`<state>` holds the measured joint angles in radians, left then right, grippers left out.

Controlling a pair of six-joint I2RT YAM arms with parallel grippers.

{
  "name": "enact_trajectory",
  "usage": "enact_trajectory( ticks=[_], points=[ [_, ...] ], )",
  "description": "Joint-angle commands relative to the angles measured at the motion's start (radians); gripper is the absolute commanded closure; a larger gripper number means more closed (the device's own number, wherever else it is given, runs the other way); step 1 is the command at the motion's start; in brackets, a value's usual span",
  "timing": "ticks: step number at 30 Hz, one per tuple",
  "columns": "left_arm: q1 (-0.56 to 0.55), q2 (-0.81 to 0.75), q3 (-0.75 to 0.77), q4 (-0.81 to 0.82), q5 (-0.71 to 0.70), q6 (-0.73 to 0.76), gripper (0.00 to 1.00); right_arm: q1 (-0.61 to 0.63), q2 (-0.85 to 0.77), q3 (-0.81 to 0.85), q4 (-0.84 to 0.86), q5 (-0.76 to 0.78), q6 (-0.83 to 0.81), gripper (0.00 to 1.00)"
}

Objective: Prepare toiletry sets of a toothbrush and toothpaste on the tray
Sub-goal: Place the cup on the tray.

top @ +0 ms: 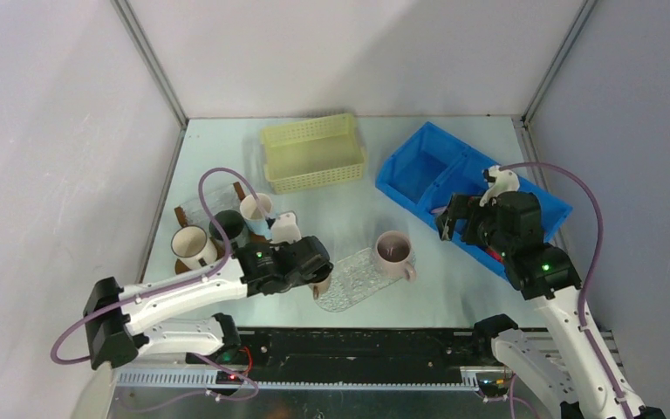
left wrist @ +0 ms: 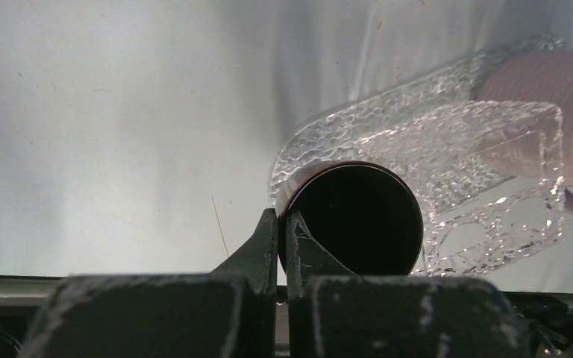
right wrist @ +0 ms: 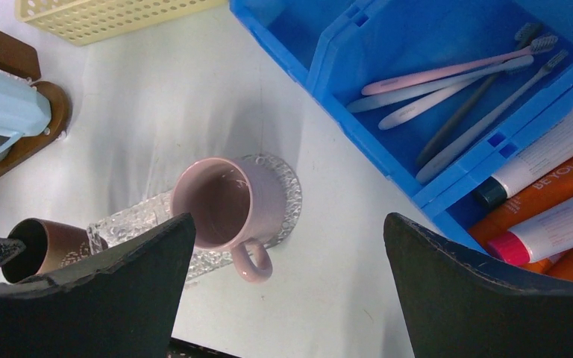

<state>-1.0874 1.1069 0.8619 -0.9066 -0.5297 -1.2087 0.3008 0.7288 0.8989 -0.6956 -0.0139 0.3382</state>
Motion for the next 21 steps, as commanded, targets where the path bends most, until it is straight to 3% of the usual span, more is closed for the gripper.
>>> enact_trajectory(
  ticks=[1, 9, 21],
  points=[
    [-0.026, 0.028, 0.007, 0.029, -0.002, -0.054, 1.0, -0.001, -0.014, -0.018, 0.028, 0.014, -0.021, 0.0],
    [-0.035, 0.062, -0.013, 0.06, 0.032, -0.063, 0.99, 0.002, -0.017, -0.029, 0.033, 0.014, -0.024, 0.01],
    [-0.043, 0.082, -0.039, 0.086, 0.056, -0.059, 0.81, 0.004, -0.01, -0.043, 0.047, 0.014, -0.023, 0.01]
  ],
)
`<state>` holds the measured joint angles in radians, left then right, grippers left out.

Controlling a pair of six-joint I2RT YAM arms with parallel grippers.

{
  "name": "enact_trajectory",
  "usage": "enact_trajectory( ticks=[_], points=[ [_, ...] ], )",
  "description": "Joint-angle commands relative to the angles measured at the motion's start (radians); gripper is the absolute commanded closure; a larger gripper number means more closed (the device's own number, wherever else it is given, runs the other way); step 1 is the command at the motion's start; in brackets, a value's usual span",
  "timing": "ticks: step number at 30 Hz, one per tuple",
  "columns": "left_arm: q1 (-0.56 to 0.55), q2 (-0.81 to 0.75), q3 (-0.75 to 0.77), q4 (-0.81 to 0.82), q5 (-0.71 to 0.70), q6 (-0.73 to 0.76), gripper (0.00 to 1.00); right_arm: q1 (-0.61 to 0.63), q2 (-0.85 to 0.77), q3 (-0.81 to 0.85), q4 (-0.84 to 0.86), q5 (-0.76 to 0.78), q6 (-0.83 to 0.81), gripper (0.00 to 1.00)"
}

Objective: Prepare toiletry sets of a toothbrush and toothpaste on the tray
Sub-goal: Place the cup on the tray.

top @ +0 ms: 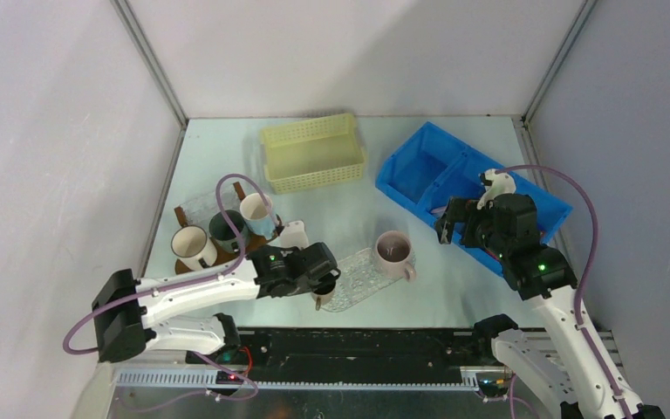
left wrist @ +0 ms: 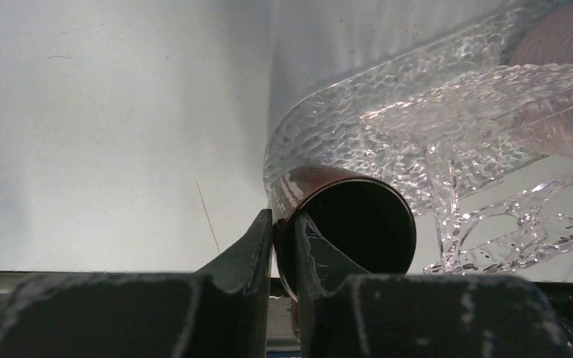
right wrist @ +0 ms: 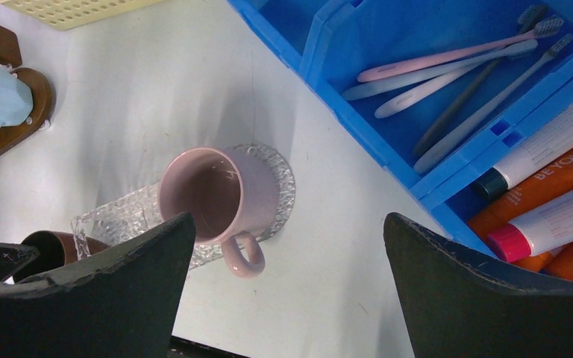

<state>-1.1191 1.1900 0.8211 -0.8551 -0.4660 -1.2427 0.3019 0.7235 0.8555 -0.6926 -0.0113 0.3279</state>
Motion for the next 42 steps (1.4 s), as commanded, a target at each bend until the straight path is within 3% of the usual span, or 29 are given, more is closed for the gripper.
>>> enact_trajectory(
  ticks=[1, 11, 15, 19, 23, 29, 42],
  points=[
    [-0.011, -0.005, 0.001, 0.034, -0.009, -0.024, 0.8, 0.003, -0.003, 0.001, 0.044, 0.011, -0.012, 0.01],
    [-0.023, -0.066, 0.036, -0.029, -0.033, 0.024, 0.61, 0.004, 0.002, 0.001, 0.046, 0.011, -0.018, 0.01],
    [-0.021, -0.093, 0.086, -0.059, -0.05, 0.158, 0.51, 0.004, -0.002, 0.001, 0.047, 0.011, -0.023, 0.0],
    [0.014, -0.096, 0.125, -0.065, -0.019, 0.4, 0.43, 0.002, -0.01, 0.001, 0.045, 0.011, -0.027, 0.01],
    [0.069, -0.097, 0.141, -0.037, 0.082, 0.689, 0.4, 0.0, -0.016, 0.006, 0.039, 0.011, -0.03, 0.01],
    [0.098, -0.027, 0.191, -0.051, 0.207, 0.971, 0.4, -0.006, -0.024, 0.028, 0.02, 0.053, -0.032, 0.01],
    [0.105, 0.187, 0.266, -0.066, 0.279, 1.219, 0.51, -0.028, -0.03, 0.064, 0.013, 0.092, -0.034, 0.01]
  ],
)
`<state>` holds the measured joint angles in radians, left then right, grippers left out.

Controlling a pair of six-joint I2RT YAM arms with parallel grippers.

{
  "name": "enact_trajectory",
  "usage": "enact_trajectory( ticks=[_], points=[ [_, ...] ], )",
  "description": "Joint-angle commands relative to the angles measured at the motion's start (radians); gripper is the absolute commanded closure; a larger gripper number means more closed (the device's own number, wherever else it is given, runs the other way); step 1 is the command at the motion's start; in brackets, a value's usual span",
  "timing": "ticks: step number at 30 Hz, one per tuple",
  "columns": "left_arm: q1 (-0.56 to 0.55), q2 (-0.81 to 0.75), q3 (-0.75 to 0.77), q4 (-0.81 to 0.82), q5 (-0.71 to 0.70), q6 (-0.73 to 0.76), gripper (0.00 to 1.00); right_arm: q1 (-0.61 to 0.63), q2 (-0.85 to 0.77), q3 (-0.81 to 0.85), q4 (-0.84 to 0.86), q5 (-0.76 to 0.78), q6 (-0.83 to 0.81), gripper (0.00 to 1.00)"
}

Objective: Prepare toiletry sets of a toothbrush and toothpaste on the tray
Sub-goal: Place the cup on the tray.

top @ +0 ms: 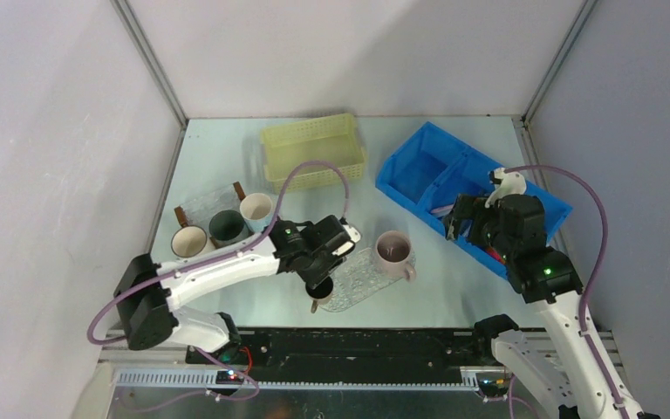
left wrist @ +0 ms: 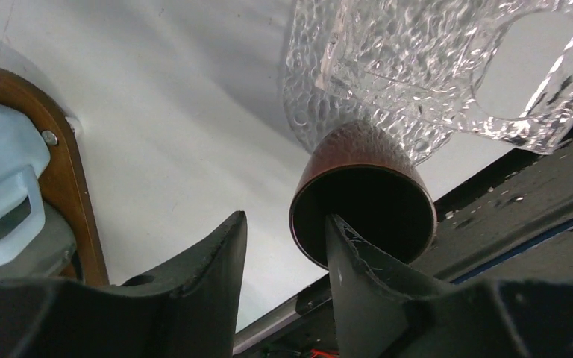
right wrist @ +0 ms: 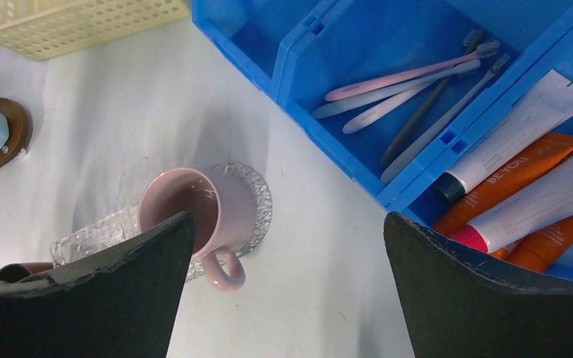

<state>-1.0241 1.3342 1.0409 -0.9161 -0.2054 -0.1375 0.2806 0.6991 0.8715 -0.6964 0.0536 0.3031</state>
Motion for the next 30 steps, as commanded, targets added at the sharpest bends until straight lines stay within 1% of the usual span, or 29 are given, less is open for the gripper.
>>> enact_trajectory(
  ticks=[1, 5, 7, 8, 9, 10, 13, 14, 16, 22, 30],
  points=[
    [0.011, 0.061, 0.05, -0.005, 0.025, 0.125, 0.52, -0.008, -0.003, 0.049, 0.017, 0.028, -0.009, 0.01],
    [0.013, 0.106, 0.066, -0.003, 0.053, 0.157, 0.59, -0.014, 0.006, 0.052, 0.026, 0.034, -0.011, 0.01],
    [0.013, 0.12, 0.07, -0.003, 0.064, 0.165, 0.64, -0.018, 0.013, 0.054, 0.033, 0.036, -0.013, 0.01],
    [0.012, 0.125, 0.072, -0.002, 0.077, 0.166, 0.69, -0.02, 0.016, 0.055, 0.037, 0.036, -0.014, 0.01],
    [0.013, 0.126, 0.072, -0.003, 0.082, 0.165, 0.71, -0.02, 0.022, 0.056, 0.04, 0.035, -0.014, 0.01],
    [0.013, 0.128, 0.075, -0.003, 0.092, 0.158, 0.77, -0.021, 0.025, 0.057, 0.044, 0.035, -0.015, 0.01],
    [0.012, 0.122, 0.079, -0.011, 0.121, 0.146, 0.87, -0.025, 0.043, 0.063, 0.052, 0.033, -0.018, 0.01],
    [0.011, 0.118, 0.078, -0.015, 0.131, 0.13, 0.92, -0.026, 0.049, 0.065, 0.057, 0.033, -0.019, 0.01],
    [0.012, 0.107, 0.077, -0.027, 0.139, 0.102, 0.98, -0.028, 0.058, 0.067, 0.067, 0.033, -0.024, 0.01],
    [0.01, 0.061, 0.07, -0.007, 0.16, -0.013, 1.0, -0.037, 0.082, 0.067, 0.085, 0.019, -0.022, 0.01],
    [0.014, 0.027, 0.015, 0.038, 0.148, -0.16, 1.0, -0.039, 0.097, 0.066, 0.09, 0.004, -0.014, 0.01]
  ],
)
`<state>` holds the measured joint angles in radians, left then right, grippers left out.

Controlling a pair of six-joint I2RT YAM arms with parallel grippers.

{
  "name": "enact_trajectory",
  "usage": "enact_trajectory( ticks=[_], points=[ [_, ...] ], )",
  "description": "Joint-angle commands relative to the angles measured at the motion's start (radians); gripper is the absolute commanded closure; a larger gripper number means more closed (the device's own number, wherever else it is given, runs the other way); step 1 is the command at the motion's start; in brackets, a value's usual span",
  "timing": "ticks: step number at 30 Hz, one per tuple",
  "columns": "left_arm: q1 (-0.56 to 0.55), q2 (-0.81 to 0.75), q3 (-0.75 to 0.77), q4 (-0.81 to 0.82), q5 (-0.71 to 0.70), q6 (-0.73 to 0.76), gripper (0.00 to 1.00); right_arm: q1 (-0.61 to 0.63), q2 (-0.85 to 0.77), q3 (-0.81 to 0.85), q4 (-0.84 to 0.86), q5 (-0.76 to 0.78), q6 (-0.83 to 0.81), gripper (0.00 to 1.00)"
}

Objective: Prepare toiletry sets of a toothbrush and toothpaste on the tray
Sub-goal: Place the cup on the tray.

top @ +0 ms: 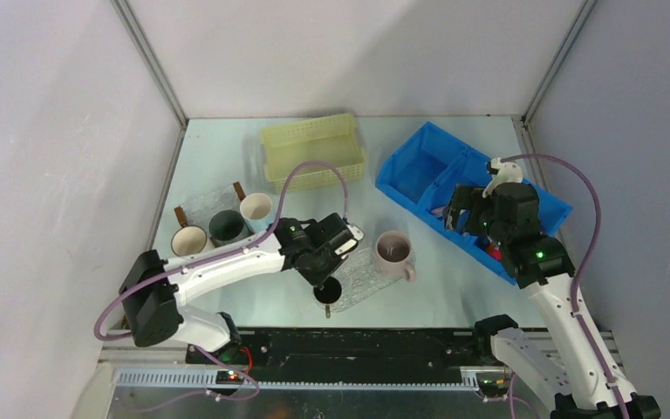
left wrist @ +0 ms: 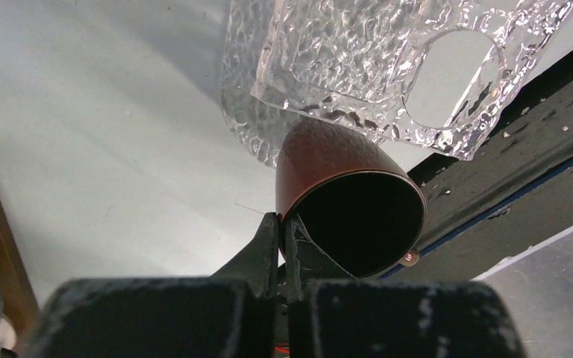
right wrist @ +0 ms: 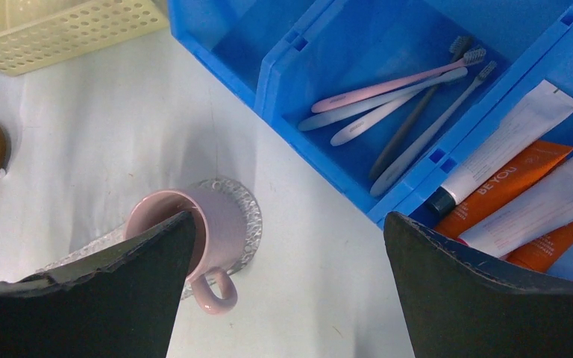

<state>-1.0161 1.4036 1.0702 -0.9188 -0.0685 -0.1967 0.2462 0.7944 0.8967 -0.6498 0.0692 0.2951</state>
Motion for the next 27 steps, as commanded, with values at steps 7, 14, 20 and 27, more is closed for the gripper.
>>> enact_trajectory(
  ticks=[7, 14, 20, 27],
  points=[
    [0.036, -0.082, -0.075, 0.079, 0.008, -0.194, 1.0, -0.004, 0.004, 0.042, 0.039, -0.014, -0.003, 0.01],
    [0.076, -0.118, -0.129, 0.142, 0.03, -0.253, 1.0, -0.005, 0.002, 0.042, 0.042, -0.019, 0.004, 0.01],
    [0.095, -0.164, -0.18, 0.203, 0.044, -0.291, 1.0, -0.007, -0.001, 0.042, 0.044, -0.022, 0.004, 0.01],
    [0.107, -0.195, -0.204, 0.23, 0.022, -0.301, 1.0, -0.007, 0.008, 0.053, 0.044, -0.028, 0.009, 0.01]
  ],
)
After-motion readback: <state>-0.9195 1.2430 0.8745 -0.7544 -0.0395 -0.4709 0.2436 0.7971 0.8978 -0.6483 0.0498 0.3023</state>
